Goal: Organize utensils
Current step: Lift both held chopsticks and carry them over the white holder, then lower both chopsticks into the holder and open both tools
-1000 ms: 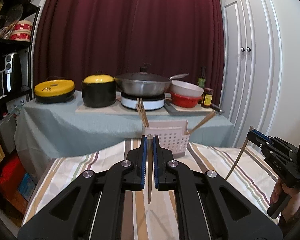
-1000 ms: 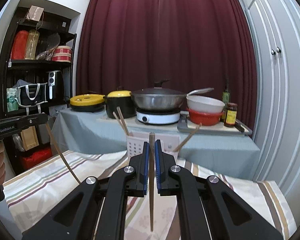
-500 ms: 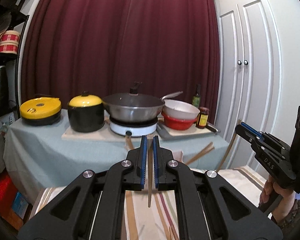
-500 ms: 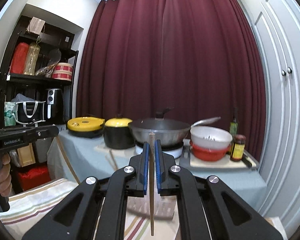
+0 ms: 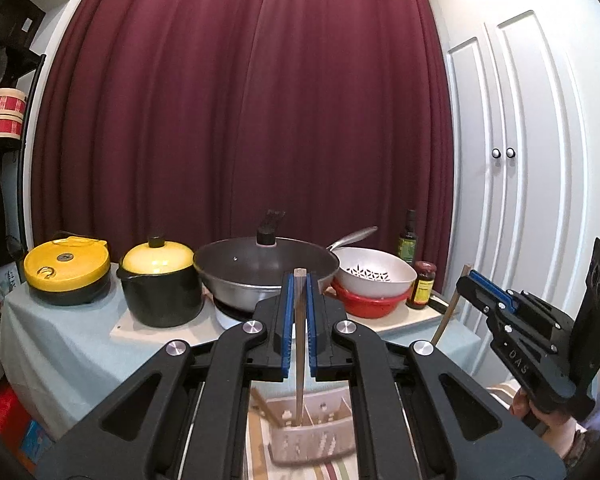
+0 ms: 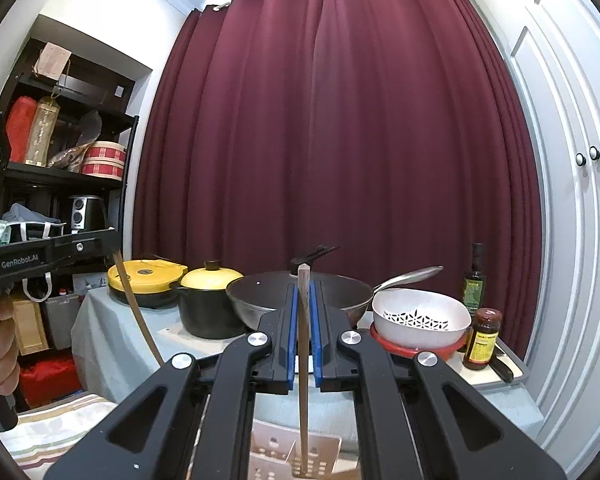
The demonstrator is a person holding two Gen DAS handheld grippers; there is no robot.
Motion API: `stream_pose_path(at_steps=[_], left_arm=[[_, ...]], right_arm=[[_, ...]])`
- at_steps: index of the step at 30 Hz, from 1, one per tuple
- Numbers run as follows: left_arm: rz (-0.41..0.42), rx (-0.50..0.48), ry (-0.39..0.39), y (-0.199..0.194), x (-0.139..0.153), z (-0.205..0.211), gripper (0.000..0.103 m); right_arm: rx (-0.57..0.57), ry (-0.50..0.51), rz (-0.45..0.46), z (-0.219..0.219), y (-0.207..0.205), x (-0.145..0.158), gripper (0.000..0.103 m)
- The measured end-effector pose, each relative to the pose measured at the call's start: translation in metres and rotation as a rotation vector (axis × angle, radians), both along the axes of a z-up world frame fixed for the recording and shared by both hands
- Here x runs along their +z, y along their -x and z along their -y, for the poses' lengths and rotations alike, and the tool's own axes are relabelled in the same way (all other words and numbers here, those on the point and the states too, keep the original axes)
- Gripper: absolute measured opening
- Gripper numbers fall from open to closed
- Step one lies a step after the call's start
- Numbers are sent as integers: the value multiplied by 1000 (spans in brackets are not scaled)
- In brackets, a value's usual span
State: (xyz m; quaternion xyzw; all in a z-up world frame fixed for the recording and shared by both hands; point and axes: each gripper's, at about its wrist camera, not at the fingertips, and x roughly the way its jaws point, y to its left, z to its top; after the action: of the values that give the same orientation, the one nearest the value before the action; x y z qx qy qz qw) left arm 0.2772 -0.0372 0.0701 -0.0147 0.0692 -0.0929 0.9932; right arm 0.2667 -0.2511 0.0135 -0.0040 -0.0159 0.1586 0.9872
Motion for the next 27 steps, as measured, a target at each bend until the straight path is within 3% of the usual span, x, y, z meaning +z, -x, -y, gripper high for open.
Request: stream_pose_path(at_steps=[7, 19, 21, 22, 23, 25, 27], left_arm=[[-21, 19, -36, -34, -25, 12, 6], [-96, 11, -80, -56, -78, 21, 6], [-109, 8, -81, -58, -85, 21, 11], [-114, 14, -84, -58, -89, 21, 20], [-114, 17, -84, -57, -92, 21, 30], [-112, 20, -89, -55, -95, 22, 36], [-106, 24, -100, -52, -96, 24, 40]], right_arm=[[-2, -2, -31, -4, -29, -17, 7], [3, 21, -157, -11, -65, -66, 7], [-4, 27, -177, -11, -66, -72, 7], [-6, 30, -183, -11, -67, -73, 8], [-8, 32, -190, -11, -67, -75, 11], [-15, 26, -195, -9, -64, -77, 24], [-20, 21, -197, -8, -61, -76, 29]])
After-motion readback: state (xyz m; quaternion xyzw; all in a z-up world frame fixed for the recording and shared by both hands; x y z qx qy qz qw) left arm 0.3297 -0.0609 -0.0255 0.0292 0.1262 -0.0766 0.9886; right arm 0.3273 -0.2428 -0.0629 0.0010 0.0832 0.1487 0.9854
